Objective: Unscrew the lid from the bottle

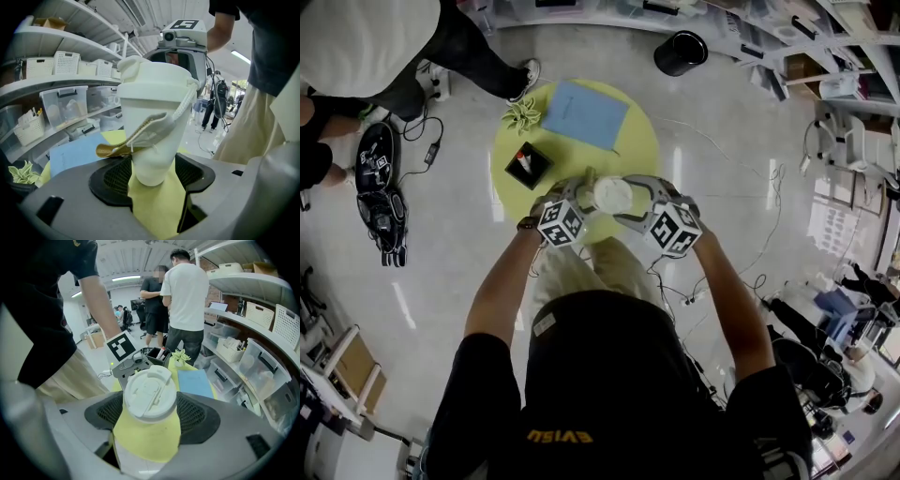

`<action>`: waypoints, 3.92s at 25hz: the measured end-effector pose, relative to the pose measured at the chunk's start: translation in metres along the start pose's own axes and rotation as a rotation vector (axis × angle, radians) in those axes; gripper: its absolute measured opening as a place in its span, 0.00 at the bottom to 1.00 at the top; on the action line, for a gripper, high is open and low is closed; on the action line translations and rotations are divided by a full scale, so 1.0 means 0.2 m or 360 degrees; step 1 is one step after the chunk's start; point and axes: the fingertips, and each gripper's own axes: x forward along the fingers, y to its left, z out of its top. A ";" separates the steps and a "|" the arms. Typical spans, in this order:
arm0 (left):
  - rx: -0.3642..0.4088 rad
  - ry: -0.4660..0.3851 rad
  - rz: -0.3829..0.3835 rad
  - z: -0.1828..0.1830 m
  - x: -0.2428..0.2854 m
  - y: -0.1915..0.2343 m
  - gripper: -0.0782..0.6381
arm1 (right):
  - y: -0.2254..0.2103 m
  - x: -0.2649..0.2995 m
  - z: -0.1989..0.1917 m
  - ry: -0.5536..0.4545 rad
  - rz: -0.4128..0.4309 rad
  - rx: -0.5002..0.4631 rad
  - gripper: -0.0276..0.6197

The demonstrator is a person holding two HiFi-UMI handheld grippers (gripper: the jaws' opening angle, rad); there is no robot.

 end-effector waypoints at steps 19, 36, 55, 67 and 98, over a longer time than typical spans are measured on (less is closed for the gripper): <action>-0.0043 0.0012 0.0028 -0.01 0.00 -0.01 0.53 | -0.08 -0.01 0.05 -0.0458 -0.0858 0.1062 0.70; -0.0046 0.0024 0.0021 -0.02 0.00 -0.01 0.53 | -0.06 0.01 0.06 -0.0387 -0.0679 0.0803 0.62; -0.0005 0.0049 0.0004 -0.03 0.01 -0.02 0.52 | -0.01 0.04 0.06 -0.0234 -0.0179 0.0325 0.62; -0.0009 0.0063 0.0002 -0.05 0.00 -0.01 0.51 | 0.00 0.05 0.08 -0.0082 0.0039 0.0049 0.62; 0.0008 0.0045 -0.0047 -0.09 0.01 -0.01 0.47 | -0.04 0.00 -0.01 -0.0046 -0.0728 0.0984 0.62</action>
